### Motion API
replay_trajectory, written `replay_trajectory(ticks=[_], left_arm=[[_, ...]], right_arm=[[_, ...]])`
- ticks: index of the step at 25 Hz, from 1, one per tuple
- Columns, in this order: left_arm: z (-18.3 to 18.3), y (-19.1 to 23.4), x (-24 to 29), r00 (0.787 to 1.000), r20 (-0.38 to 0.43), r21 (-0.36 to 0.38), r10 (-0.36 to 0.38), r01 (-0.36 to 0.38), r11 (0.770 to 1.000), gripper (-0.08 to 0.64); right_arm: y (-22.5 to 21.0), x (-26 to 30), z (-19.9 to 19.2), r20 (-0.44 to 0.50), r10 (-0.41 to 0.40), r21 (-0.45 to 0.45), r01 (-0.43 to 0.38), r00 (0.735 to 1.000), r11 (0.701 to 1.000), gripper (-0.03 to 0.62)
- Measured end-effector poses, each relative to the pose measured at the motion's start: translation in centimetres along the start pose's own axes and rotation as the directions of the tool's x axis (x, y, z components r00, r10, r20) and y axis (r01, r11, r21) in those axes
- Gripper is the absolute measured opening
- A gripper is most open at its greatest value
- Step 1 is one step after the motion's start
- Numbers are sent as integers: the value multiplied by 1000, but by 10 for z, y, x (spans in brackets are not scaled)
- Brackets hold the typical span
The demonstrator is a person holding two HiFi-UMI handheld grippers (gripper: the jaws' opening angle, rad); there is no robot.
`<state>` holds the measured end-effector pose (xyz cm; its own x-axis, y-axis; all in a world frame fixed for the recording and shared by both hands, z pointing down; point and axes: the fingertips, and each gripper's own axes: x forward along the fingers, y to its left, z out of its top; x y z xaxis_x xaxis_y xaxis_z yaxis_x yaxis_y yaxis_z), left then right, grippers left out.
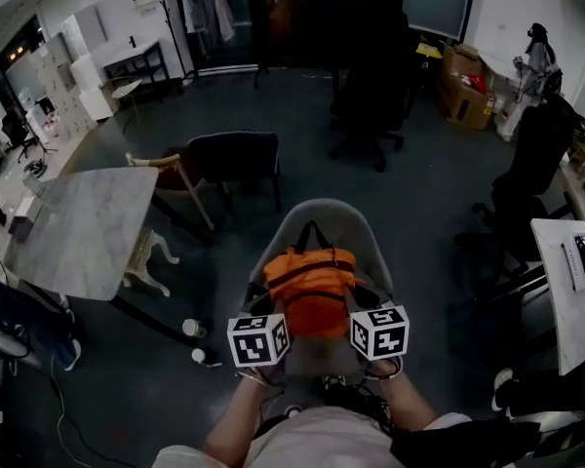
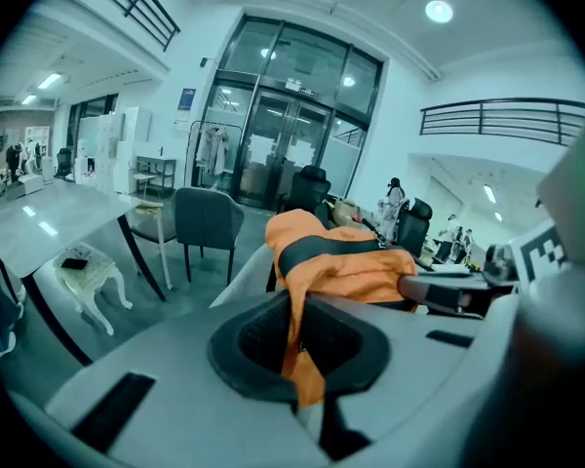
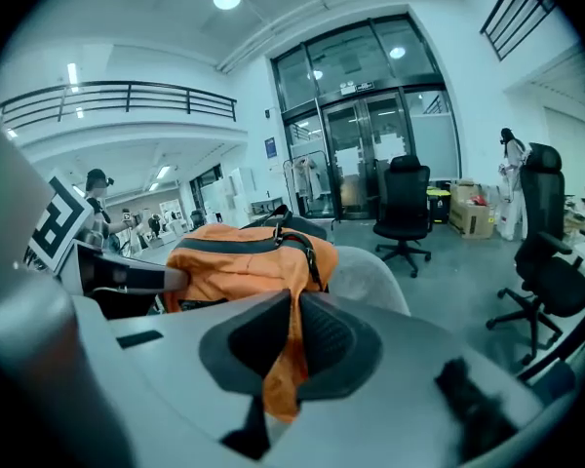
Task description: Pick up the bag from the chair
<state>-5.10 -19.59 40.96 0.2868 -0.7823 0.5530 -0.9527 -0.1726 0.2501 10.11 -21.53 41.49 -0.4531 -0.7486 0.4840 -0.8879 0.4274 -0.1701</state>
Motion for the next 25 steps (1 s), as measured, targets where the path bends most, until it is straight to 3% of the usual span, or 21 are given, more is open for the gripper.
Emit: replay_trajectory(ticks=[9,17,25], left_arm=[[6,-7,-55,993,69,63,-97,93,994,25],[-20,-32,-81,979,32,71,-199,197,978,25],[-53,-105,-84,944,-56,127,-326,330,935,25]], right_arm=[[37,-57,4,78,-101,11,100,992,995,43],[46,-111,-23,83,-199,29,197,976,980,43],[6,-180,-62,71,-336,129,325,939,937,43]])
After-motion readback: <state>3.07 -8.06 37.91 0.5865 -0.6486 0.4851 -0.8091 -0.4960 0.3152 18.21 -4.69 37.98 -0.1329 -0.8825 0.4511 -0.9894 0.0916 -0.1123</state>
